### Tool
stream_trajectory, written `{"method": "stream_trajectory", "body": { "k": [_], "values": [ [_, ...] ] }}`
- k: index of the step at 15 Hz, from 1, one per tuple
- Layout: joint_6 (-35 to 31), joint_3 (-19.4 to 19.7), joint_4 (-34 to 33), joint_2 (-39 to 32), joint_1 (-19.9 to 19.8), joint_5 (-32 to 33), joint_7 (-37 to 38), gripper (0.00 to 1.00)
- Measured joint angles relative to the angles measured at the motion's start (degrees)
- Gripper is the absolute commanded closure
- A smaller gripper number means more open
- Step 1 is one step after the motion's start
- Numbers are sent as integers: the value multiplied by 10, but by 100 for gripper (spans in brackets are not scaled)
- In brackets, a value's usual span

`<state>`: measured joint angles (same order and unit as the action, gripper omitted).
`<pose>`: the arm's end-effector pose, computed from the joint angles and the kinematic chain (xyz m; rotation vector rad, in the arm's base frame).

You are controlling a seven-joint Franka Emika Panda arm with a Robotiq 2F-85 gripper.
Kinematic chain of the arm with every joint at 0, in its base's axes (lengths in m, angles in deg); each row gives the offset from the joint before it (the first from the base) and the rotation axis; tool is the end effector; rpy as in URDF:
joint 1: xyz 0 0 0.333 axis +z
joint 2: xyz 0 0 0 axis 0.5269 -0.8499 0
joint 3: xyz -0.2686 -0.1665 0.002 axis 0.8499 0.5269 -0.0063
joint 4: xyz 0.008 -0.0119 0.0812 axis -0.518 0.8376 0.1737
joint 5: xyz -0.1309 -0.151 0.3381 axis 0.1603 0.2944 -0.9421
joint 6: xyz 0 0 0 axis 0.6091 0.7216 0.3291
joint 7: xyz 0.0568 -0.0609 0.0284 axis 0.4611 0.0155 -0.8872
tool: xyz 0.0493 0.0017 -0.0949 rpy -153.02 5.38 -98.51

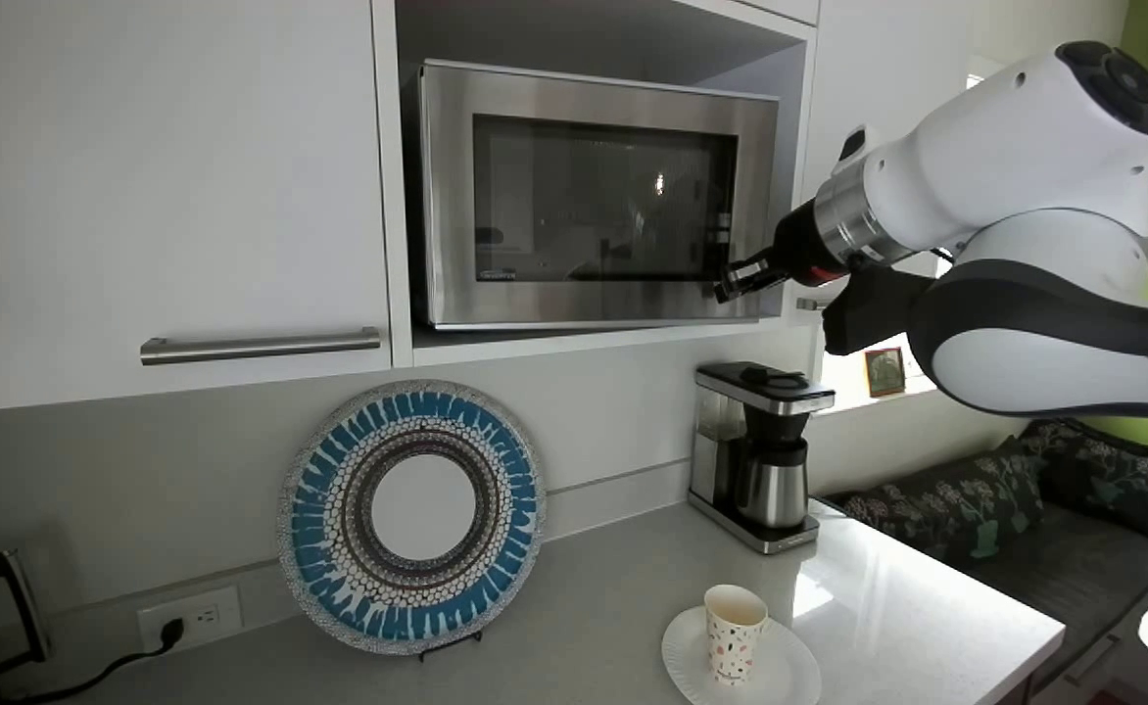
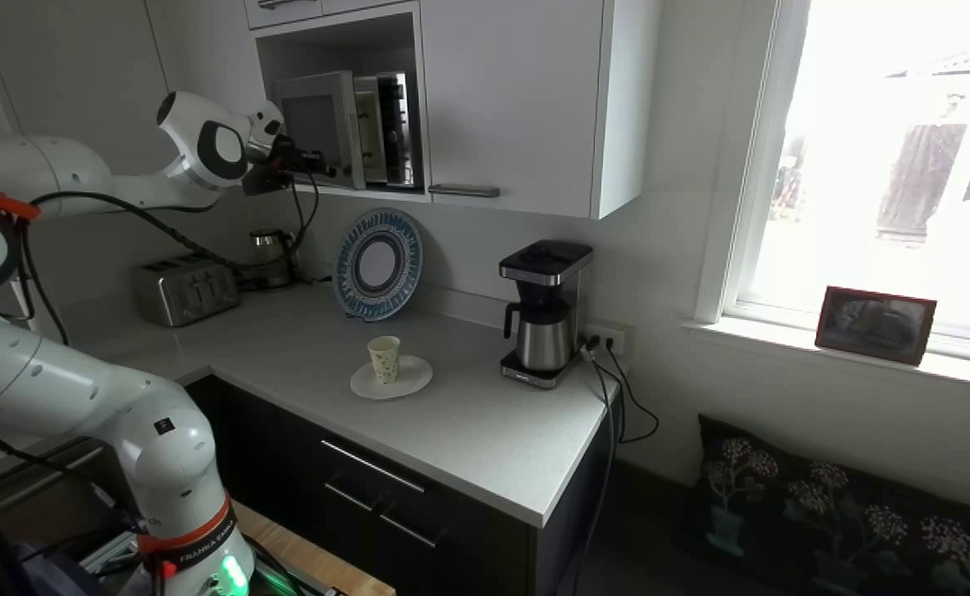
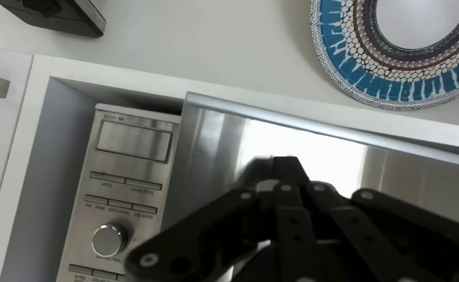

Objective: Close the door of the microwave

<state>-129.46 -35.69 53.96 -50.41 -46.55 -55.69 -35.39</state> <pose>0.3850 0.1592 0.7278 2.4684 0.0773 1.6031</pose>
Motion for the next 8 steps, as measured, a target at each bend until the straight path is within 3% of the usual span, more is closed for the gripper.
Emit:
{"method": "stream_trajectory", "body": {
  "k": [4, 8],
  "values": [
    [-17, 0, -2, -2, -8, 14, 4, 100],
    [-84, -18, -10, -14, -57, 56, 16, 100]
  ]
}}
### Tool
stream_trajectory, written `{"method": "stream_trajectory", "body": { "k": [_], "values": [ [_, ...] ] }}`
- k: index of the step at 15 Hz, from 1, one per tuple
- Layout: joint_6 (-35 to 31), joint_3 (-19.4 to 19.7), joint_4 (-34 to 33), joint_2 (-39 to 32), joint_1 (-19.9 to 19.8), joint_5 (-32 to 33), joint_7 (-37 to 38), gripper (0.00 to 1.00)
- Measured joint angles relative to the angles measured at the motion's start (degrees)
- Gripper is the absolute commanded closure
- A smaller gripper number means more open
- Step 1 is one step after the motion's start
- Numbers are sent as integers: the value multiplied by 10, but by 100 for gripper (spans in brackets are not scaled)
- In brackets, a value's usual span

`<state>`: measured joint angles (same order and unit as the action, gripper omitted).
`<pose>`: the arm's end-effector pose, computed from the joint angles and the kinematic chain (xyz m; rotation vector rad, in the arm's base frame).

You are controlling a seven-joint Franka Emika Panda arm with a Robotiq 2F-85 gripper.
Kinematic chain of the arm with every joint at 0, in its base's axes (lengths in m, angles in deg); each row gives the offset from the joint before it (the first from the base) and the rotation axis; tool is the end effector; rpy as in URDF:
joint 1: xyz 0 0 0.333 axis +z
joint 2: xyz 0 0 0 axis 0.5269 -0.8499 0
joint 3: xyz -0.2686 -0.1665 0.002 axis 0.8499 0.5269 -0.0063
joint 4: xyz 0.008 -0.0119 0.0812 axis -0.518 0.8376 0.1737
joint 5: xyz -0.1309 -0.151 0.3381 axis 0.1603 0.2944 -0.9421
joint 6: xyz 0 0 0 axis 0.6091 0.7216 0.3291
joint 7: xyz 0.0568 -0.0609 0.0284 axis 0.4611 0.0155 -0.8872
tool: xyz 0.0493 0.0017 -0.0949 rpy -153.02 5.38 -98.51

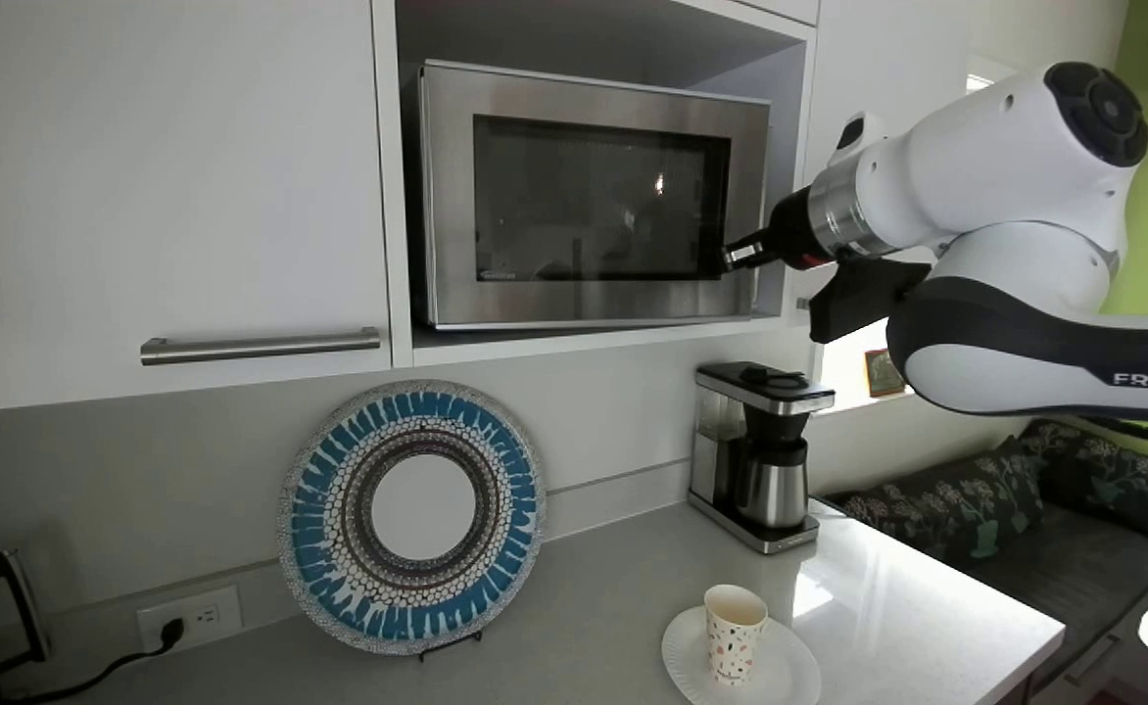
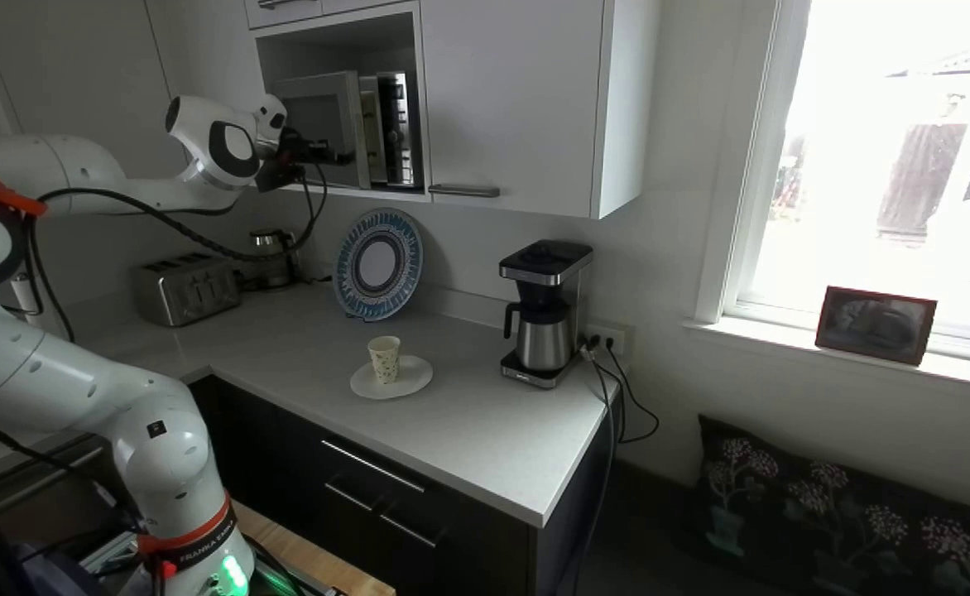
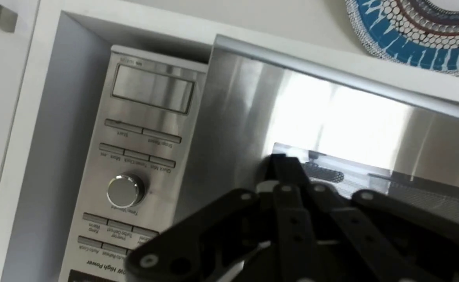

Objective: Close the door of the microwave

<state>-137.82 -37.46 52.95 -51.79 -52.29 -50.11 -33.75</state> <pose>0.3995 0.1497 0.7377 2.3135 0.1151 1.7140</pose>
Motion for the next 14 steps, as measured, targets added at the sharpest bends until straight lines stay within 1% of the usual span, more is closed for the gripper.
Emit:
{"method": "stream_trajectory", "body": {
  "k": [4, 7, 9, 14],
  "values": [
    [-48, -46, -22, -20, -85, 15, 34, 100],
    [-56, -88, -52, -39, -144, 15, 55, 100],
    [-56, -115, -67, -46, -176, 15, 68, 100],
    [-56, -166, -85, -40, -239, 15, 92, 100]
  ]
}}
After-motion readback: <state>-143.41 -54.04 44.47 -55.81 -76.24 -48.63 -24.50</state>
